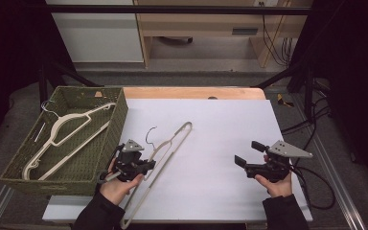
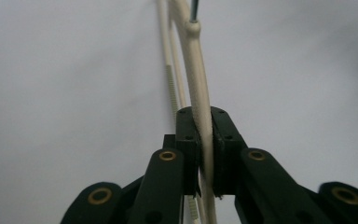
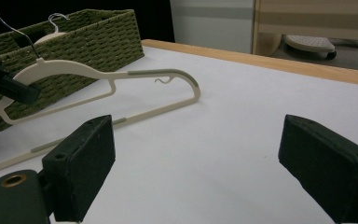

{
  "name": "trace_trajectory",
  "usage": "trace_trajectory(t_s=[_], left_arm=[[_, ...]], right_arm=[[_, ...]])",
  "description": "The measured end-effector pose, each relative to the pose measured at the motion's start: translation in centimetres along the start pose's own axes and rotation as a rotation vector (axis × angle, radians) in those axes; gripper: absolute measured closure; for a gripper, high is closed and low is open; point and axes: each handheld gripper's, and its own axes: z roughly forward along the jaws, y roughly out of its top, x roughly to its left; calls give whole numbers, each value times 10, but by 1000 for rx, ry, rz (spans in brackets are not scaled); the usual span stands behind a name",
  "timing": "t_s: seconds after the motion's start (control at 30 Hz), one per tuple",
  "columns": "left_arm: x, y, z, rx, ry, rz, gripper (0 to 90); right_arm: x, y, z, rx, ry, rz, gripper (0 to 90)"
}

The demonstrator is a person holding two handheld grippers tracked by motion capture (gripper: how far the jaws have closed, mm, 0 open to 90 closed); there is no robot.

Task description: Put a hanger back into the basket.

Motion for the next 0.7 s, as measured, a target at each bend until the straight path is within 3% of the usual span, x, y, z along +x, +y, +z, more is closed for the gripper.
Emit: trace_trajectory(t_s=[0.03, 0.1, 0.23, 0.5, 0.7], left_arm=[[0, 0, -1, -2, 4, 4, 854], [1, 1, -4, -10, -31, -4, 855], [-4, 5, -14, -30, -22, 31, 856], [-5, 28, -56, -104, -57, 105, 856], [6, 49, -93, -174, -65, 149, 856]], right_arm=[[0, 0, 0, -2, -2, 1, 110], [0, 0, -1, -4, -4, -3, 107], [-1, 1, -3, -4, -5, -7, 100], [-3, 3, -10, -33, -19, 4, 61], [-4, 4, -14, -52, -45, 15, 46]])
